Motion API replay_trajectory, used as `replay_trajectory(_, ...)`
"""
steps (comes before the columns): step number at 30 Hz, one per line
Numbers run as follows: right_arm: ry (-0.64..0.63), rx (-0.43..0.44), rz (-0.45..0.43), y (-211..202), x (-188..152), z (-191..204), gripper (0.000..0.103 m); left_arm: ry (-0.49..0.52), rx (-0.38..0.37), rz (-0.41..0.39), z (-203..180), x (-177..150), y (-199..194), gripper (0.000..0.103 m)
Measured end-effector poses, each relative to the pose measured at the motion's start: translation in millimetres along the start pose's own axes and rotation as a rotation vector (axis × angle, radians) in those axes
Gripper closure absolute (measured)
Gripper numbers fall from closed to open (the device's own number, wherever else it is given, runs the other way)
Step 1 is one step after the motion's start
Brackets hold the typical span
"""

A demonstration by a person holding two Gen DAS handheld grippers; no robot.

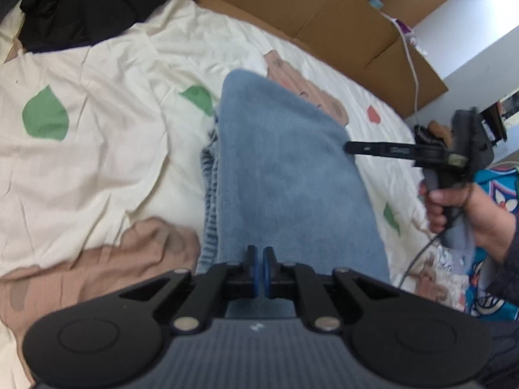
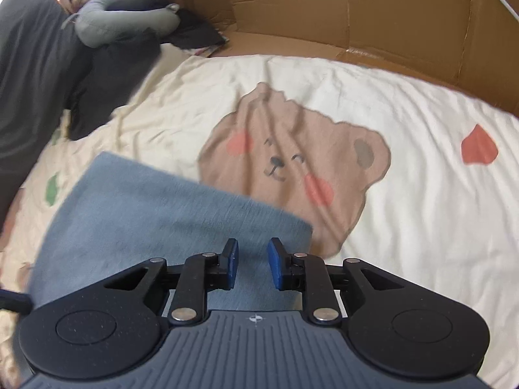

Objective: Fold clothes
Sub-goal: 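Move the right gripper to the opposite side edge of the jeans bundle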

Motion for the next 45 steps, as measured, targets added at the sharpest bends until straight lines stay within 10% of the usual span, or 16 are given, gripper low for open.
replay_trajectory(11,0.108,0.118,0.143,-26.8,-80.0,-20.0,0.058,0.025,0.035,0.003,6.2,-5.7,3.0,0.1)
replay_trajectory(24,0.317,0.34,0.22,15.0,-89.9,-17.7,0.046,0.027,0.054,0.006,10.5,-8.0,9.0,0.1)
replay_trajectory(45,0.533,0.503,0.257,36.3,-89.4,-26.1,0.057,-0.002,0.057,-0.003,11.8,-7.3,6.7,0.1)
Point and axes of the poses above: each gripper's, at about its wrist camera, not at the fingertips, and y roughly the way its jaws point, z to its left, x to its top, the point moved 7 cm from there along y, roughly the way its jaws point, and after that the axes turned 12 degrees about -x, right-handed, at the moved point
